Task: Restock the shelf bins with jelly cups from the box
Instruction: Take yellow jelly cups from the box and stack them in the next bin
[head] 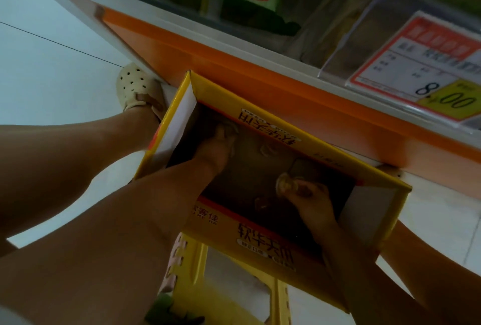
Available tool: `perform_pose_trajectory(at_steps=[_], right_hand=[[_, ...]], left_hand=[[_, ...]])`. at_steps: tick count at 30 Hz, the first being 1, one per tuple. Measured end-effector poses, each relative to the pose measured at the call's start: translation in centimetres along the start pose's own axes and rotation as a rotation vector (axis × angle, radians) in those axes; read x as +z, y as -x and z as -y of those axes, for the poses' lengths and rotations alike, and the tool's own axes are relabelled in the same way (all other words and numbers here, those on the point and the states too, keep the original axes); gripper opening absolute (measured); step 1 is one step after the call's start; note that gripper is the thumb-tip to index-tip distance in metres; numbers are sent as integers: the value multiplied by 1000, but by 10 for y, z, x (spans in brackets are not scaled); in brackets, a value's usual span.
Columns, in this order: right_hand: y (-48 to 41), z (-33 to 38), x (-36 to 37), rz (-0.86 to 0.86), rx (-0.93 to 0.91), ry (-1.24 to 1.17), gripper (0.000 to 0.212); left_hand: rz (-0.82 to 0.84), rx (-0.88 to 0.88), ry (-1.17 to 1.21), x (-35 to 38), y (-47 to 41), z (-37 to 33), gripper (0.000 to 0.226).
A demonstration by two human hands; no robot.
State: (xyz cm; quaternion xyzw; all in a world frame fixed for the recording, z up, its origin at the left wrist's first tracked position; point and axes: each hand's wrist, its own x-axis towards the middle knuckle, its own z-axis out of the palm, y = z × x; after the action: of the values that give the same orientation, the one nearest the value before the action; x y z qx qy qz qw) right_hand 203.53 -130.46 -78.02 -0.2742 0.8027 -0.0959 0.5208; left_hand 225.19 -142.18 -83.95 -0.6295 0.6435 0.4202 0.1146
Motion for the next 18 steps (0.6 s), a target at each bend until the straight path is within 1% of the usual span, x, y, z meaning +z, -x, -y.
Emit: perform_pose_trajectory(at_steps=[1, 2, 4, 5, 6, 8, 9, 10, 12, 13, 15, 18], right_hand=[[-2, -4, 0, -2, 14, -18, 30], [-1, -4, 1, -2, 5, -32, 31], [4, 2, 2, 18, 13, -61, 35], [3, 2, 4, 43, 25, -102, 38], [4, 4, 5, 61, 36, -149, 41], [8, 12, 4, 89, 39, -241, 32], [10, 15, 3, 108, 38, -279, 26], [13, 20, 3, 114, 32, -298, 22], [22, 31, 1, 118, 11, -320, 18], [25, 34, 1, 119, 1, -336, 17], [32, 38, -1, 104, 0, -358, 14], [37, 36, -5, 94, 9, -371, 13]], left_hand=[[0, 62, -77, 0, 1, 2, 41], [24, 70, -113, -4, 4, 1, 40], [109, 52, -83, -10, 11, -2, 46], [108, 86, -118, -13, 14, -3, 52], [107, 102, -84, -16, 16, -4, 57], [122, 131, 82, -22, 23, -5, 59], [118, 139, 145, -27, 26, -7, 56], [101, 151, 153, -32, 29, -7, 50], [63, 176, 92, -38, 37, -4, 38], [56, 183, 45, -40, 40, -2, 36], [71, 154, -24, -42, 42, 4, 41], [115, 97, -58, -37, 40, 1, 56]])
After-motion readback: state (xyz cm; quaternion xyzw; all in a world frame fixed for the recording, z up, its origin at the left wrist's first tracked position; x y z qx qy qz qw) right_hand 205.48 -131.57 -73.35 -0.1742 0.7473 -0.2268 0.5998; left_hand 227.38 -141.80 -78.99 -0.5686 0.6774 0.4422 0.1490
